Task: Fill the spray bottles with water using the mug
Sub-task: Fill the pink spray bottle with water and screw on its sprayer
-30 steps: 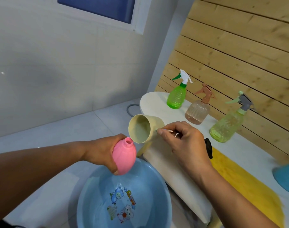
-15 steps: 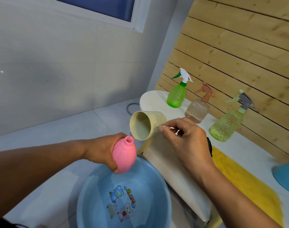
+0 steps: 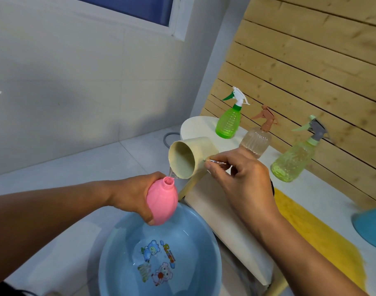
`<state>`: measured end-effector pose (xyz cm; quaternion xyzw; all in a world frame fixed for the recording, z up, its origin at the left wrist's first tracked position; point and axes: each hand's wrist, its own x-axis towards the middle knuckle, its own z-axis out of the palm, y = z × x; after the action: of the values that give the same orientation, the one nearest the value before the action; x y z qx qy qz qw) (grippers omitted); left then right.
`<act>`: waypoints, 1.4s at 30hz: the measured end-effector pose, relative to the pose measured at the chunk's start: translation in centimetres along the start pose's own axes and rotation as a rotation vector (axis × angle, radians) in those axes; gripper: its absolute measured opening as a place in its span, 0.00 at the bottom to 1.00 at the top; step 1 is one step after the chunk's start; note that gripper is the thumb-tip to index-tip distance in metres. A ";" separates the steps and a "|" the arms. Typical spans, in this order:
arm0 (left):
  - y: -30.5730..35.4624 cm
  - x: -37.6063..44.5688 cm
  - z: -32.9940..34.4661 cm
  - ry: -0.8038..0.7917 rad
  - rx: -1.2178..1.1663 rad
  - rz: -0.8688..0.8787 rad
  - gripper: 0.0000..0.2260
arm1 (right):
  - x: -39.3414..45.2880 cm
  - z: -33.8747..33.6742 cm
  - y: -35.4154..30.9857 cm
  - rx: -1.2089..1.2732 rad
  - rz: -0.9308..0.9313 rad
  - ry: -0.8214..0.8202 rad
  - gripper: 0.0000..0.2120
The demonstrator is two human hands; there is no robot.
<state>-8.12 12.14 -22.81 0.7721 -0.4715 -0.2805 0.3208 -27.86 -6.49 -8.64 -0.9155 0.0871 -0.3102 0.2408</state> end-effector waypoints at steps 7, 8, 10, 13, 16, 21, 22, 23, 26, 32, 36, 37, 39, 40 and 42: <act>0.1 0.0 0.0 -0.004 0.002 0.002 0.45 | -0.2 0.0 0.0 -0.018 -0.046 0.007 0.03; 0.1 0.0 0.0 -0.005 -0.001 0.001 0.45 | -0.2 0.0 -0.1 -0.026 -0.057 0.009 0.03; 0.1 0.0 0.0 -0.004 -0.006 -0.001 0.45 | -0.3 0.0 -0.1 -0.035 -0.077 0.012 0.03; 0.2 0.0 0.0 -0.003 -0.006 -0.002 0.45 | -0.3 0.0 -0.1 -0.055 -0.115 0.021 0.03; 0.3 0.0 0.0 -0.006 -0.006 -0.011 0.44 | -0.5 0.1 -0.1 -0.080 -0.151 0.039 0.03; 0.4 -0.1 -0.1 0.001 -0.003 -0.014 0.44 | -0.5 0.2 -0.3 -0.092 -0.210 0.053 0.03; 0.4 -0.1 -0.1 0.000 -0.001 -0.015 0.44 | -0.6 0.1 -0.4 -0.100 -0.222 0.060 0.04; 0.5 -0.2 -0.2 0.000 -0.001 -0.017 0.44 | -0.6 0.1 -0.5 -0.108 -0.233 0.066 0.04; 0.6 -0.2 -0.2 0.002 -0.006 -0.026 0.45 | -0.8 0.1 -0.7 -0.146 -0.272 0.064 0.05; 0.7 -0.2 -0.2 -0.001 -0.009 -0.015 0.45 | -1.2 0.3 -0.9 -0.212 -0.360 0.092 0.04; 0.7 -0.1 -0.2 -0.001 -0.021 -0.005 0.46 | -1.5 0.4 -0.9 -0.266 -0.436 0.103 0.04; 0.7 -0.1 -0.2 0.000 -0.020 -0.002 0.46 | -1.6 0.5 -0.9 -0.273 -0.424 0.100 0.05; 0.9 -0.2 -0.2 -0.005 -0.023 -0.002 0.45 | -1.6 0.7 -0.8 -0.231 -0.296 0.104 0.05; 0.9 -0.3 -0.3 -0.012 -0.025 0.000 0.44 | -1.5 0.8 -0.7 -0.180 -0.187 0.106 0.05; 0.8 -0.4 -0.3 -0.025 -0.025 0.003 0.42 | -1.2 1.1 -0.1 -0.093 0.026 0.079 0.06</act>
<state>-8.52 12.30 -21.94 0.7638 -0.4731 -0.2956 0.3247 -28.13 -5.59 -9.95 -0.9114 0.1228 -0.3388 0.1985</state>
